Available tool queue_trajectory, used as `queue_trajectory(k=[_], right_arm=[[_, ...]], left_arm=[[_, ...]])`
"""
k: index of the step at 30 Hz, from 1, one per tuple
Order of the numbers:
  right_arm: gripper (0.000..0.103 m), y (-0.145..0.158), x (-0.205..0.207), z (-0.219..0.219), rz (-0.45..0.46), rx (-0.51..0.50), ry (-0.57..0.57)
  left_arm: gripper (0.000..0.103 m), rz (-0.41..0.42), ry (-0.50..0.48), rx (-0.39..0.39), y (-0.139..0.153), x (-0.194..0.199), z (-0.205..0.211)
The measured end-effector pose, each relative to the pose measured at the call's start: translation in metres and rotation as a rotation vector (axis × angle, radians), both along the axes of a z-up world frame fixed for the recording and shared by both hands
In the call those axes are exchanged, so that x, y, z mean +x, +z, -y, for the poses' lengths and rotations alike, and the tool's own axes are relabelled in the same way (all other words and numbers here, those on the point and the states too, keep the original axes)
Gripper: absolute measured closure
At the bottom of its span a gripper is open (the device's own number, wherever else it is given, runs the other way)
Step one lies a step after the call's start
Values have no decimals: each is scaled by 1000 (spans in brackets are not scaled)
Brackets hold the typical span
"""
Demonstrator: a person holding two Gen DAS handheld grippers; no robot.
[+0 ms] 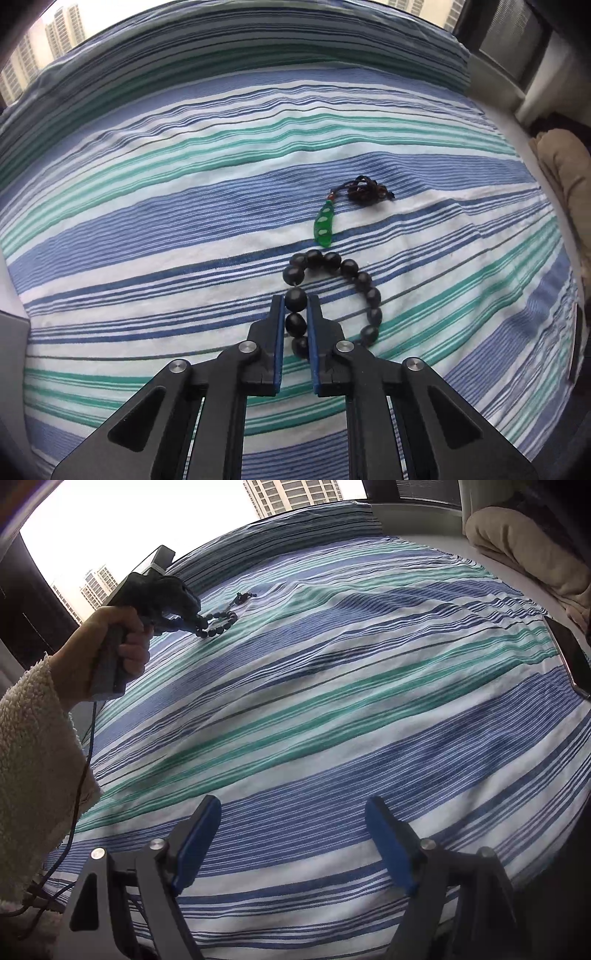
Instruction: Organize jewelry
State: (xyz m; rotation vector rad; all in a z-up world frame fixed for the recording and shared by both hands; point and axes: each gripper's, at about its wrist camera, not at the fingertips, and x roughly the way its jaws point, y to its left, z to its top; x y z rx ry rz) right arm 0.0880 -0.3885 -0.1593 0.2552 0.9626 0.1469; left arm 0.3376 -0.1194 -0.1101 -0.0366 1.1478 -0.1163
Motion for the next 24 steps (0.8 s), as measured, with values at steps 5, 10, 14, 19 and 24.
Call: queue_trajectory(k=[5,10,14,19,24], right_arm=[[21,4,-2,-3,9,3,5],[21,6,-1,-13,7,6,31],[21,11,-4,-22,18,6,55],[21,18,12,-27,-12,3,117],[21,57,75,-23,-46,125,185]], left_arm=[[94,22,-41,-4,20,-66,-42],[94,4,-32,-1,30,-128,-85],[94,-11,15,19,21,-161,-130],[92,-27,52,17,11,-183,-157],[61,-14,84,-21,5,-190,-170]])
